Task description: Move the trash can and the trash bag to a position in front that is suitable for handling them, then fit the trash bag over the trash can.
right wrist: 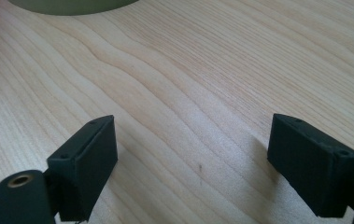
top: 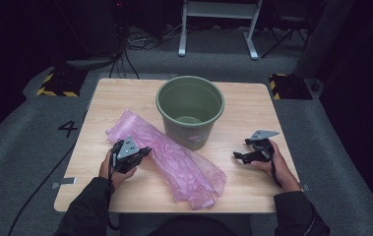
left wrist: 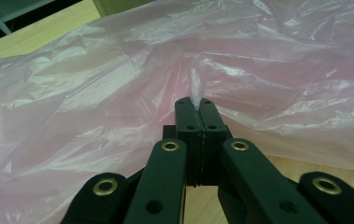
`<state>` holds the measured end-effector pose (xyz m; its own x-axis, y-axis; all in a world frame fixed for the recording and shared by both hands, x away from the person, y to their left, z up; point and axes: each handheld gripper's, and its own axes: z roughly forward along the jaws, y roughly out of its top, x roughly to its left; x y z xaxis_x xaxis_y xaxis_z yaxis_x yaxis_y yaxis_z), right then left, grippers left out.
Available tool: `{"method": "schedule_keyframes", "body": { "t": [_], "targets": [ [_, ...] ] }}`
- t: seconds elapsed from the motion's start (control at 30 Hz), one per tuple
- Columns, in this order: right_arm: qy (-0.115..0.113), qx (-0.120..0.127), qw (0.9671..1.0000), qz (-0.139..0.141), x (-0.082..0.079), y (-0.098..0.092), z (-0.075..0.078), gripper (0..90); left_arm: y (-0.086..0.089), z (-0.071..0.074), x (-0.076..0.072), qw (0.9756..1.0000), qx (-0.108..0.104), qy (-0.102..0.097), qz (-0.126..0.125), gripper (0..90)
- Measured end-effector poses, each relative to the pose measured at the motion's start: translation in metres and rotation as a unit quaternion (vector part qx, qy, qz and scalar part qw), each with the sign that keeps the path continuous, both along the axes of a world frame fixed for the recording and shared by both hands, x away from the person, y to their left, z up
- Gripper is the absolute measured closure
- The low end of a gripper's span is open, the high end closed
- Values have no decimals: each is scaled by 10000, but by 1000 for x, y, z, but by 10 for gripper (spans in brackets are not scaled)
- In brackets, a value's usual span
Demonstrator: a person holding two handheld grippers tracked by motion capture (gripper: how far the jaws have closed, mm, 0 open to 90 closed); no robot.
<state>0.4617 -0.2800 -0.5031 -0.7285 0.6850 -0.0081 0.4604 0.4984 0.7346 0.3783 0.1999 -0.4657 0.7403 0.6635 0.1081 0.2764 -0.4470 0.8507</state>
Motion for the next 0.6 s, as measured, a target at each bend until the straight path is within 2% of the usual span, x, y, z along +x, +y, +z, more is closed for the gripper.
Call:
{"method": "schedule_keyframes", "body": {
  "t": [0.3, 0.43, 0.6],
  "targets": [
    [3, 3, 10000, 3, 0, 0, 0, 157, 5, 7, -3, 9998, -134, -117, 32, 896],
    [4, 5, 10000, -8, 0, 0, 0, 157, 8, 11, -6, 9996, -116, -252, 101, 896],
    [1, -2, 10000, -17, 0, 0, 0, 158, 13, 18, -10, 9988, -212, -404, 161, 896]
  ]
}}
